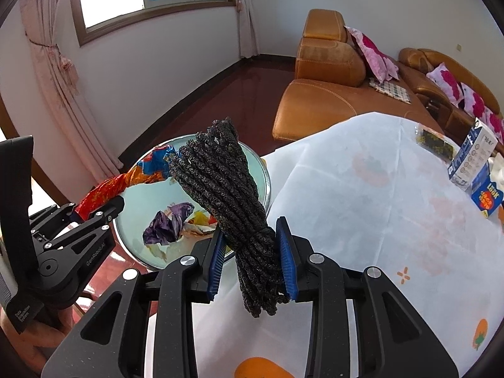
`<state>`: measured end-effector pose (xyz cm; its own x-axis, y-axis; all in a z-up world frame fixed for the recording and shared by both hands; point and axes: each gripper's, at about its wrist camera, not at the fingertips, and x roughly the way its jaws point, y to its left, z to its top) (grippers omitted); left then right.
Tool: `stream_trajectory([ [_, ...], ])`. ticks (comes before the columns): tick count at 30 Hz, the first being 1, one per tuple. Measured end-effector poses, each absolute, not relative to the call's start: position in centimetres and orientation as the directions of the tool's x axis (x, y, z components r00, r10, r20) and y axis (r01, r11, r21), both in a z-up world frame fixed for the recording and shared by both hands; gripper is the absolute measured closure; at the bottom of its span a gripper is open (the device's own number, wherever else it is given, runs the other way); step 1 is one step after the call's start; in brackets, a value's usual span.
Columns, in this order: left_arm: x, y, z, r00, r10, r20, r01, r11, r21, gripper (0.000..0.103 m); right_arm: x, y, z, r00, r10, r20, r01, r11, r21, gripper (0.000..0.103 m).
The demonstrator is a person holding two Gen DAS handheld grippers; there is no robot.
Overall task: Collect trash
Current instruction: 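Carry the red wrapper and black scrubber over the glass bowl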
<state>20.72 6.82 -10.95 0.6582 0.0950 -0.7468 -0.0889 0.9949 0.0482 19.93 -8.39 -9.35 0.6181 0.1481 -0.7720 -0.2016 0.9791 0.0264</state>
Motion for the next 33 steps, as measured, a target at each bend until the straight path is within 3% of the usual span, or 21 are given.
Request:
stream_trajectory([
  [33, 25.7, 5.8, -13.6, 0.595, 0.119, -0.795, -0.087, 0.993, 0.083, 0.077, 24.4, -7.6, -11.6, 0.573, 0.141, -0.807, -0.156, 0.986, 0.062, 0.070],
])
